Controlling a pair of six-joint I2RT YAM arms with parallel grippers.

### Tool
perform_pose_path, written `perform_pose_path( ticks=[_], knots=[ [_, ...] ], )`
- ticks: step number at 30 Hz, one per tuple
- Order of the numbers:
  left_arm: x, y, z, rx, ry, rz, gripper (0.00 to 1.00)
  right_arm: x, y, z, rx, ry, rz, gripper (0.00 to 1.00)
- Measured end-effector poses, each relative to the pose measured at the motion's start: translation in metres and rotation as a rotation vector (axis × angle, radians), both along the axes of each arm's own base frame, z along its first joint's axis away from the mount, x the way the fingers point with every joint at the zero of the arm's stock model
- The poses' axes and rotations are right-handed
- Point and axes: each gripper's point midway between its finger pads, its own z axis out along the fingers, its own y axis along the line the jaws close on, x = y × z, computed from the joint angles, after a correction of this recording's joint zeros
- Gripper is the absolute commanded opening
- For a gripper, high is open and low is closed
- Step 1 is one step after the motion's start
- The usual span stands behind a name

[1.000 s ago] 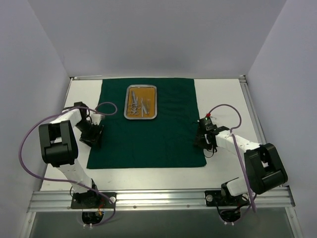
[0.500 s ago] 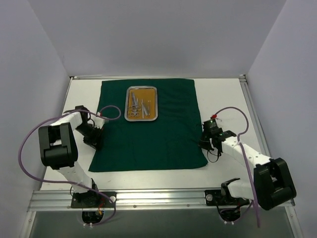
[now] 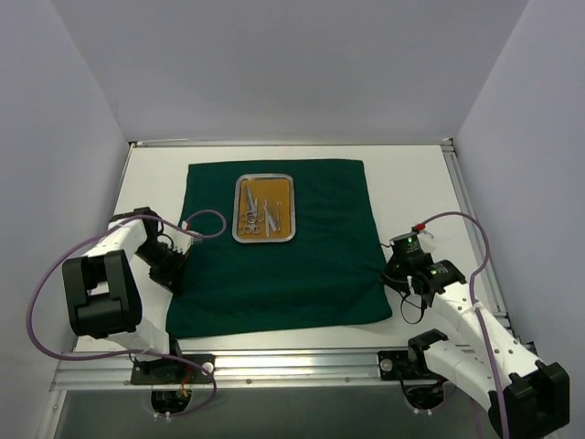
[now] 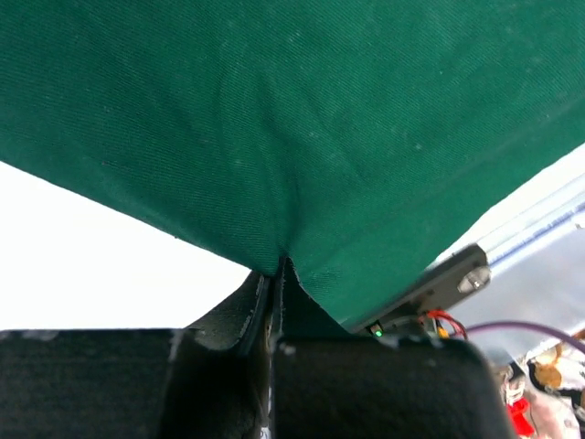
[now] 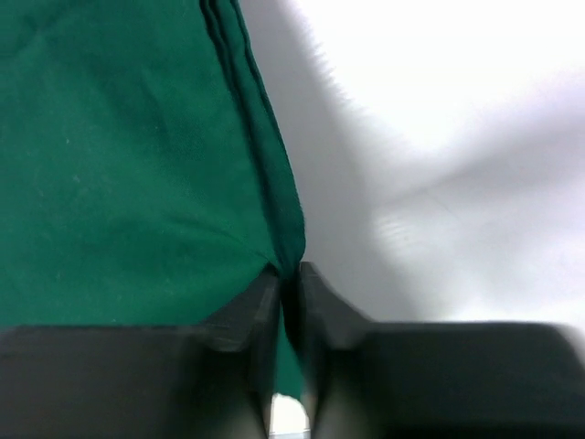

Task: Open and lay out the surgical kit
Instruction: Move the surgical kit to the surgical kit, then move the container from the surgical kit.

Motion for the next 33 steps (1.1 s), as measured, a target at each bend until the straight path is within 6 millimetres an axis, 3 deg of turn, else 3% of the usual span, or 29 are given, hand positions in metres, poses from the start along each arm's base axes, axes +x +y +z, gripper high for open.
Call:
perform_pose_path(
  ticks=[1, 2, 3, 5, 6, 7, 10, 13, 15, 18, 22, 25, 28, 33],
  knots=[
    [-0.002, -0.001, 0.002, -0.005, 0.003, -0.006, 0.02, -0.002, -0.001, 0.001, 0.001, 0.001, -0.009, 0.34],
    [-0.004, -0.001, 0.003, -0.006, 0.006, -0.014, 0.03, -0.005, -0.004, 0.002, -0.006, 0.002, -0.021, 0.42],
    [-0.006, -0.001, 0.004, -0.007, 0.009, -0.023, 0.24, -0.007, -0.007, 0.001, -0.017, 0.005, -0.031, 0.46],
    [-0.008, 0.002, 0.006, -0.001, 0.017, -0.042, 0.51, -0.010, -0.012, 0.001, -0.034, 0.014, -0.039, 0.53],
    [-0.010, 0.003, 0.007, 0.006, 0.025, -0.052, 0.70, -0.012, -0.015, 0.001, -0.048, 0.022, -0.047, 0.54],
    [-0.012, 0.005, 0.009, 0.012, 0.033, -0.064, 0.72, -0.012, -0.016, 0.003, -0.059, 0.027, -0.052, 0.55],
    [-0.014, 0.011, 0.015, 0.037, 0.051, -0.072, 0.73, -0.001, -0.018, 0.018, -0.094, 0.012, -0.052, 0.56],
    [0.002, 0.015, 0.032, 0.051, 0.011, -0.069, 0.70, 0.030, -0.006, 0.046, -0.115, -0.051, -0.002, 0.57],
    [0.032, 0.017, 0.054, 0.056, -0.076, -0.037, 0.69, 0.058, 0.014, 0.065, -0.121, -0.108, 0.068, 0.57],
    [0.089, 0.011, 0.090, 0.024, -0.243, 0.039, 0.66, 0.111, 0.060, 0.082, -0.094, -0.181, 0.201, 0.53],
    [0.158, -0.013, 0.114, -0.043, -0.384, 0.114, 0.66, 0.175, 0.131, 0.071, 0.004, -0.226, 0.395, 0.49],
    [0.200, -0.047, 0.105, -0.105, -0.397, 0.135, 0.67, 0.215, 0.175, 0.050, 0.061, -0.226, 0.512, 0.45],
    [0.229, -0.080, 0.079, -0.152, -0.362, 0.142, 0.67, 0.244, 0.204, 0.025, 0.104, -0.218, 0.593, 0.40],
    [0.255, -0.116, 0.031, -0.197, -0.268, 0.169, 0.65, 0.265, 0.221, -0.019, 0.162, -0.163, 0.654, 0.38]
  ],
)
